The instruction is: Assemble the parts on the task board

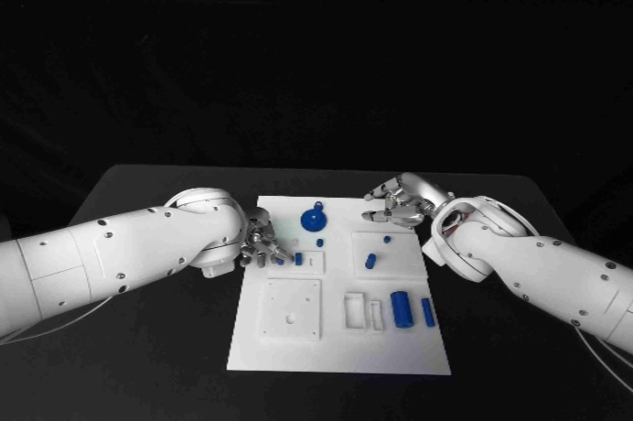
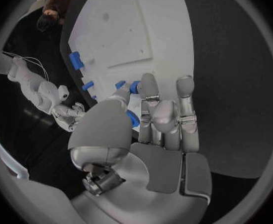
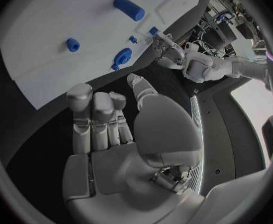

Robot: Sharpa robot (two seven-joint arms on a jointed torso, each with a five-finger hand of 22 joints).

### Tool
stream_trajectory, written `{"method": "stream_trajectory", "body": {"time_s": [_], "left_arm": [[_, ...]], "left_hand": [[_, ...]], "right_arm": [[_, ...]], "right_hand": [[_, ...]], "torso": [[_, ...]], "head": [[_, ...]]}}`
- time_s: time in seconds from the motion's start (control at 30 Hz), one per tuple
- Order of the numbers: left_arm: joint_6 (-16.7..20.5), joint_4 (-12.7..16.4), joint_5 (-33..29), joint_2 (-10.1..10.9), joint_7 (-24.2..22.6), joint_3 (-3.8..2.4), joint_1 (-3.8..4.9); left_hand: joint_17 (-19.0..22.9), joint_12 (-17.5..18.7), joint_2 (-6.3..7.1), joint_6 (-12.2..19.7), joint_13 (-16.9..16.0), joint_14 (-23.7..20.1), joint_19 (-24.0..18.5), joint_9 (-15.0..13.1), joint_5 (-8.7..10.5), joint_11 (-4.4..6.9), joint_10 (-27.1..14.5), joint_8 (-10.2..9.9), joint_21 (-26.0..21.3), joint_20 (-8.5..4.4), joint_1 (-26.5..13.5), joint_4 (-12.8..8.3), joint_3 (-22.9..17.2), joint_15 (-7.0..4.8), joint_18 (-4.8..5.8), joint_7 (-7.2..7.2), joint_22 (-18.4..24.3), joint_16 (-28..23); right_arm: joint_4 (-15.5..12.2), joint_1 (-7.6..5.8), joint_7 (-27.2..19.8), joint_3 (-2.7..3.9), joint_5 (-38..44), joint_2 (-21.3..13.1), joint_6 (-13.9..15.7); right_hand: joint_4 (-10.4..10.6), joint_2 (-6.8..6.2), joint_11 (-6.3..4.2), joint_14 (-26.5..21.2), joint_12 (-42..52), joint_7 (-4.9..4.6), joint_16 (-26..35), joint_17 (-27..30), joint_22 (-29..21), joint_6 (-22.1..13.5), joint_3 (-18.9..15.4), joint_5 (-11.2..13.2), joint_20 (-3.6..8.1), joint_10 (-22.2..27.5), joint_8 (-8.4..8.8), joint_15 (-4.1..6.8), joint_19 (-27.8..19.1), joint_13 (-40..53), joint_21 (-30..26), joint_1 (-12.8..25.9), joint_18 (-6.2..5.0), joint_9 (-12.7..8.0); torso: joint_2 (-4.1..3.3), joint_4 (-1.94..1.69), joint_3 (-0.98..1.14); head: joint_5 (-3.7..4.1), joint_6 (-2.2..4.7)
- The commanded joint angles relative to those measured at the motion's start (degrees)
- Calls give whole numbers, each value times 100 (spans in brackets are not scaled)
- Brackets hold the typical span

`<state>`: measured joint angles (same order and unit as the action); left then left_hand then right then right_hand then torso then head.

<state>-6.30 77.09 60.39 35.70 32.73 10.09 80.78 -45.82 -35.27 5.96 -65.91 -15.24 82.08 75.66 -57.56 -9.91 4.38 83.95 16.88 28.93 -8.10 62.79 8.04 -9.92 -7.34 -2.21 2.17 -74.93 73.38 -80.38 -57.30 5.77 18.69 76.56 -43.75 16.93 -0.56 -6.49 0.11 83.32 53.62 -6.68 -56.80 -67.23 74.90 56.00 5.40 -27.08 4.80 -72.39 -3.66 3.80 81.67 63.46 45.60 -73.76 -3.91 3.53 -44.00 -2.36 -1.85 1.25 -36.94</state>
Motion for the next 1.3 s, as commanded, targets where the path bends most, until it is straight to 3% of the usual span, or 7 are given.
{"method": "stream_trajectory", "body": {"time_s": [0.03,0.23,0.47,0.8,0.9,1.07,1.3], "left_arm": [[-79,0,31,-2,24,20,-30],[-66,0,33,4,22,19,-30],[-39,-15,34,19,22,18,-30],[6,-26,31,15,2,16,-30],[16,-32,21,14,-3,14,-30],[15,-41,0,14,-6,13,-30],[9,-45,-18,11,-5,11,-30]], "left_hand": [[-12,-1,63,9,-7,4,-11,-8,42,33,288,34,-39,-36,-2,51,-1,-51,31,-38,-102,-27],[-21,-5,-25,26,-7,4,-9,-20,-68,35,288,26,-38,-37,32,-10,18,-54,32,-36,-103,-23],[-19,-3,-28,18,-6,2,-9,-16,-38,35,288,23,-38,-39,-16,-39,39,-55,30,-33,-102,-26],[-27,-6,160,-10,-6,4,-7,-31,99,36,288,34,-38,-43,-60,291,-43,-54,36,-37,-102,-27],[-30,-8,291,-26,-6,4,-5,-40,482,31,289,41,-39,-47,-150,499,-79,-55,38,-48,-102,-26],[-31,-10,387,-30,-5,3,-4,-43,601,28,288,35,-43,-52,-148,707,-68,-57,45,-48,-100,-29],[-25,-3,463,-31,-1,1,-5,-40,658,26,288,27,-45,-52,-155,785,-32,-58,44,-50,-102,-36]], "right_arm": [[-1,6,-42,2,19,7,-35],[0,8,-43,2,18,9,-35],[1,10,-42,2,18,9,-36],[3,12,-45,2,17,17,-35],[5,13,-45,2,15,17,-37],[5,13,-45,2,13,16,-37],[4,13,-45,2,11,12,-36]], "right_hand": [[5,-7,-5,3,-30,6,28,5,557,-32,2,-25,3,38,20,1,41,-10,-38,45,-23,-5],[5,-7,-5,3,-30,6,28,5,557,-32,2,-25,3,38,20,1,41,-10,-38,45,-23,-5],[5,-7,-5,3,-30,6,28,5,557,-32,2,-25,3,38,20,1,41,-10,-38,45,-23,-5],[16,-1,-5,5,-32,6,28,5,557,-37,-9,-52,3,37,20,1,44,-11,-42,60,-23,-5],[17,-3,-6,6,-28,6,25,4,557,-40,-10,-66,3,35,20,1,43,-9,-44,62,-24,-5],[18,-3,-7,5,-24,6,27,5,556,-39,-9,-92,3,33,20,1,43,-6,-48,62,-24,-5],[21,-6,-6,6,-33,7,25,4,557,-42,-14,-104,3,38,20,1,44,-12,-44,67,-23,-5]], "torso": [[2,1,-1],[1,0,1],[1,2,0],[2,1,0],[2,1,0],[0,0,3],[1,1,2]], "head": [[1,-3],[3,-4],[5,0],[6,0],[6,0],[6,3],[5,6]]}}
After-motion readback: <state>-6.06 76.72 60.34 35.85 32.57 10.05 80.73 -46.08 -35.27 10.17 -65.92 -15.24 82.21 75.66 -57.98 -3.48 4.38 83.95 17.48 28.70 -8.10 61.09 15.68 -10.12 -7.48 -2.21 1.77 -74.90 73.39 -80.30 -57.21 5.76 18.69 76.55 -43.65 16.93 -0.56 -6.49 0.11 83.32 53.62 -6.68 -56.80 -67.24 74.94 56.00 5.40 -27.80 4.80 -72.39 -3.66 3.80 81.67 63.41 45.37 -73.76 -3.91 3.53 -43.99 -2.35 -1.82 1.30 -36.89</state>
